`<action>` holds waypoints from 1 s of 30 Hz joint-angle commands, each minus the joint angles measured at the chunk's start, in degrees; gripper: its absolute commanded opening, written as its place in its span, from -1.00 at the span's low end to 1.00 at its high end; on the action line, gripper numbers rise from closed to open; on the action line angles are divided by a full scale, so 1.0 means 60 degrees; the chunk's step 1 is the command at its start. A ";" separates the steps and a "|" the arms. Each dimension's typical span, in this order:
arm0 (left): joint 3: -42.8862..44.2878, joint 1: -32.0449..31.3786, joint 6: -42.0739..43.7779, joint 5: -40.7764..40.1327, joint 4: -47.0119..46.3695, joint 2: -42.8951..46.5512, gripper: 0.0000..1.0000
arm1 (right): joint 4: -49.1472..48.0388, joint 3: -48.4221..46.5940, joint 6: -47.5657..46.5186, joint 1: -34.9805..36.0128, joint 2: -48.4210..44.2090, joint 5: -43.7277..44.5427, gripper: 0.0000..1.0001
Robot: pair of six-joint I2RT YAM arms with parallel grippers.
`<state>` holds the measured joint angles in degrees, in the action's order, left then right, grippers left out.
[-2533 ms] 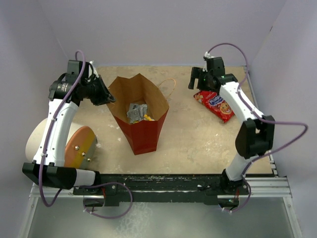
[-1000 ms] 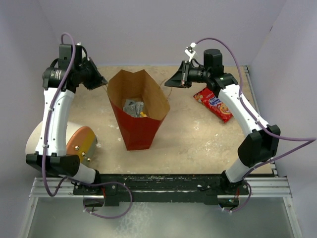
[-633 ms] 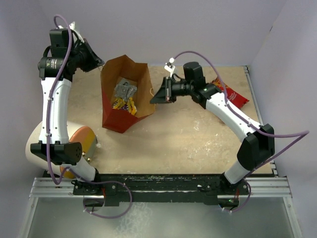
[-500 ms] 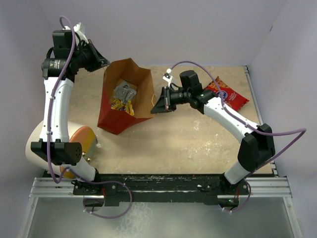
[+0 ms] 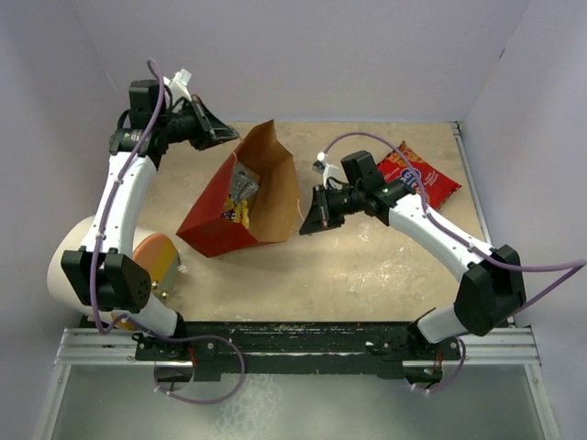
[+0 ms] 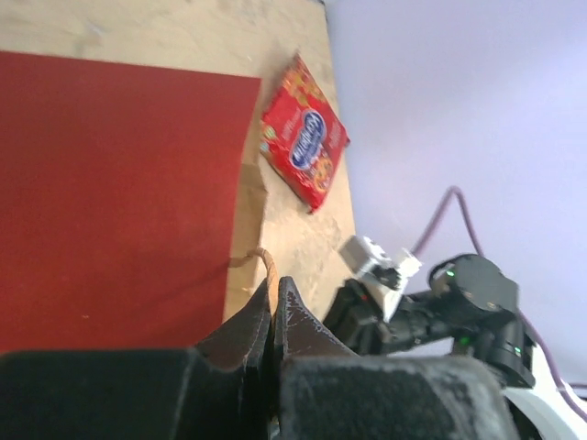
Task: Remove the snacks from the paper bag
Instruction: Adjust the paper bag at the center of the board.
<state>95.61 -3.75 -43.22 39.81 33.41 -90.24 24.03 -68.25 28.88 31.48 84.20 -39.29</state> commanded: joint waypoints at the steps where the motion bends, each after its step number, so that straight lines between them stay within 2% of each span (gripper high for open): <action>1: -0.0525 -0.1136 -0.0452 0.0045 -0.0927 0.1021 -1.00 | 0.0057 0.1031 -0.0546 0.0011 -0.0880 0.0018 -0.90; 4: -0.1292 -0.2031 -0.0628 -0.0377 -0.0890 0.1314 -1.00 | -0.0175 0.1498 -0.0651 0.0011 -0.1057 0.0180 -0.89; 9: -0.2433 -0.2879 -0.0978 -0.1094 -0.0656 0.1997 -1.00 | -0.1126 0.2813 -0.0094 0.0022 -0.1326 -0.0061 -0.88; 14: -0.3562 -0.3334 -0.1550 -0.1277 -0.0971 0.2831 -1.00 | -0.1962 0.3690 0.0605 0.0339 -0.1747 -0.0180 -0.87; 21: -0.4087 -0.3535 -0.1056 -0.1255 0.0632 0.3416 -1.00 | -0.2444 0.4198 0.1535 0.1173 -0.2142 0.0637 -0.81; 23: -0.4237 -0.3535 -0.1066 -0.1131 0.0871 0.3570 -1.00 | -0.2388 0.4401 0.1738 0.1195 -0.2397 0.1088 -0.69; 25: -0.4259 -0.3535 -0.1230 -0.1091 0.1143 0.3724 -1.00 | -0.1294 0.4272 0.1667 0.1185 -0.2696 0.1916 -0.53; 28: -0.4484 -0.3535 -0.1480 -0.1143 0.0678 0.4078 -1.00 | -0.0103 0.3958 0.1388 0.1195 -0.3407 0.3035 -0.19; 30: -0.4597 -0.3536 -0.1632 -0.1251 0.0446 0.4207 -1.00 | 0.0677 0.3861 0.1490 0.1197 -0.3996 0.3138 0.02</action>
<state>69.01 -24.88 -50.83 32.60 38.72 -68.23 18.24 -42.35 37.50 38.70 66.59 -27.55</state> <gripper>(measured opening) 0.006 0.440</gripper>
